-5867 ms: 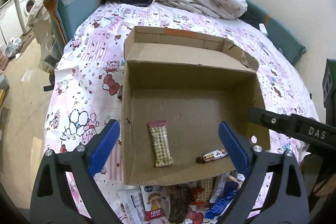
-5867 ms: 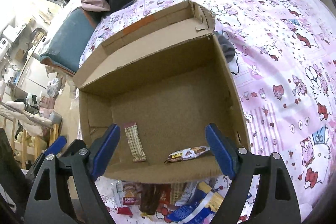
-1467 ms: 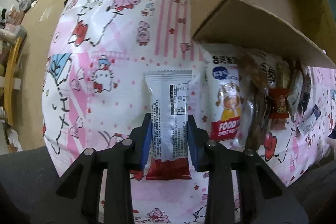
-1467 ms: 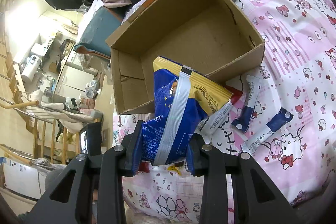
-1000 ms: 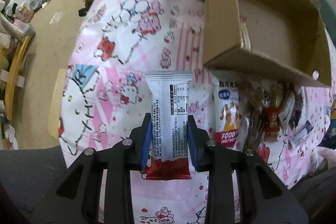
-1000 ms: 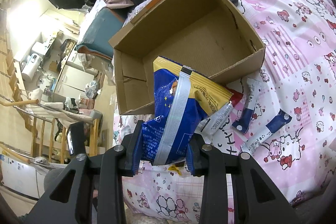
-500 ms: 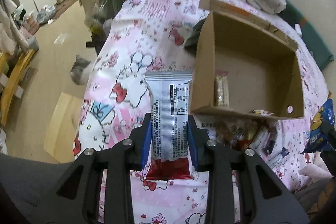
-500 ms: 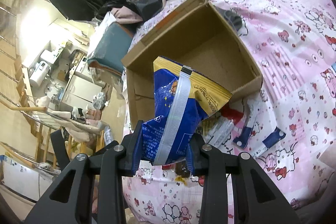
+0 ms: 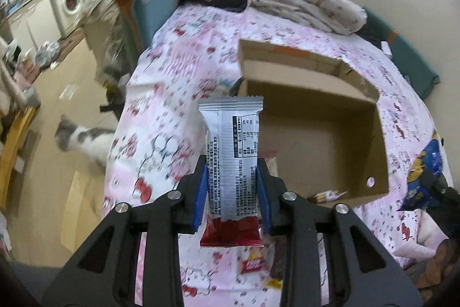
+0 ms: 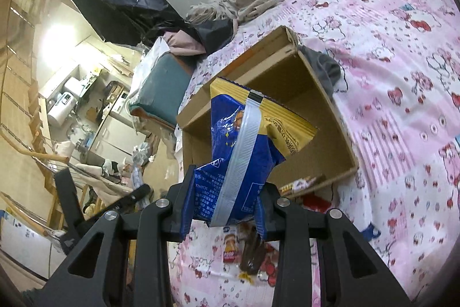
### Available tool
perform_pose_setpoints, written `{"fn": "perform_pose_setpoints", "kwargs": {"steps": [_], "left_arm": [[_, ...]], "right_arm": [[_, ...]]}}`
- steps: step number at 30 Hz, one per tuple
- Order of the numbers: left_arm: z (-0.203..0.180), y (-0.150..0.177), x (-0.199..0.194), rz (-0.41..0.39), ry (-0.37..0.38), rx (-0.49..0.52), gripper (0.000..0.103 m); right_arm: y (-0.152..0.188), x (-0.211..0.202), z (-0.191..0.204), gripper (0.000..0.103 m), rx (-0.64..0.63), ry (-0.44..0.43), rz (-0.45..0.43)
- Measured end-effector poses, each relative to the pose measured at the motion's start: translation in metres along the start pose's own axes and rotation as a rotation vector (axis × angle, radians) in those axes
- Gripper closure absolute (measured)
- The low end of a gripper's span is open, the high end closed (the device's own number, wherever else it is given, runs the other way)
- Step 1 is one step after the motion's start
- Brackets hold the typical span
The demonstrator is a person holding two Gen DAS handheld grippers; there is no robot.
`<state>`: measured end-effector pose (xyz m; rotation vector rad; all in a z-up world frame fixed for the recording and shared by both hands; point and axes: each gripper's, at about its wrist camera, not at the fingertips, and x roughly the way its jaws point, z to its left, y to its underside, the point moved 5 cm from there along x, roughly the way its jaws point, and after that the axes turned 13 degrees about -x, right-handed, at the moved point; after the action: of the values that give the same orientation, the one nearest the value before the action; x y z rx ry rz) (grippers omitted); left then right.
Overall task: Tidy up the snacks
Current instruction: 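Carry both snacks over the box and open both grippers to drop them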
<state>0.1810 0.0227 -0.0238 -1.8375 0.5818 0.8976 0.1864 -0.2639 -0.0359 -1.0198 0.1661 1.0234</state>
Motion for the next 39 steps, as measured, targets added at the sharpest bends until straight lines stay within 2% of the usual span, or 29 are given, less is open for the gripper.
{"fn": "perform_pose_setpoints", "kwargs": {"steps": [7,12,15,24,33,39], "left_arm": [[-0.041,-0.014,0.022,0.002,0.026,0.1,0.076],[-0.058,-0.01,0.043,0.023,0.046,0.133,0.076],[-0.067,-0.004,0.057,0.051,0.085,0.151,0.076],[-0.069,0.004,0.093,0.085,0.087,0.161,0.076],[-0.073,0.015,0.107,0.095,0.066,0.189,0.075],[-0.074,0.017,0.109,0.103,0.063,0.185,0.075]], "right_arm": [[-0.019,0.013,-0.008,0.067,-0.071,0.054,0.011],[-0.023,0.03,-0.025,0.067,-0.076,0.092,0.05],[-0.023,0.045,-0.034,0.067,-0.06,0.1,0.082],[-0.014,0.088,-0.042,0.067,-0.101,0.133,0.177],[0.007,0.113,-0.046,0.067,-0.123,0.161,0.275],[0.005,0.113,-0.042,0.064,-0.124,0.14,0.263]]}}
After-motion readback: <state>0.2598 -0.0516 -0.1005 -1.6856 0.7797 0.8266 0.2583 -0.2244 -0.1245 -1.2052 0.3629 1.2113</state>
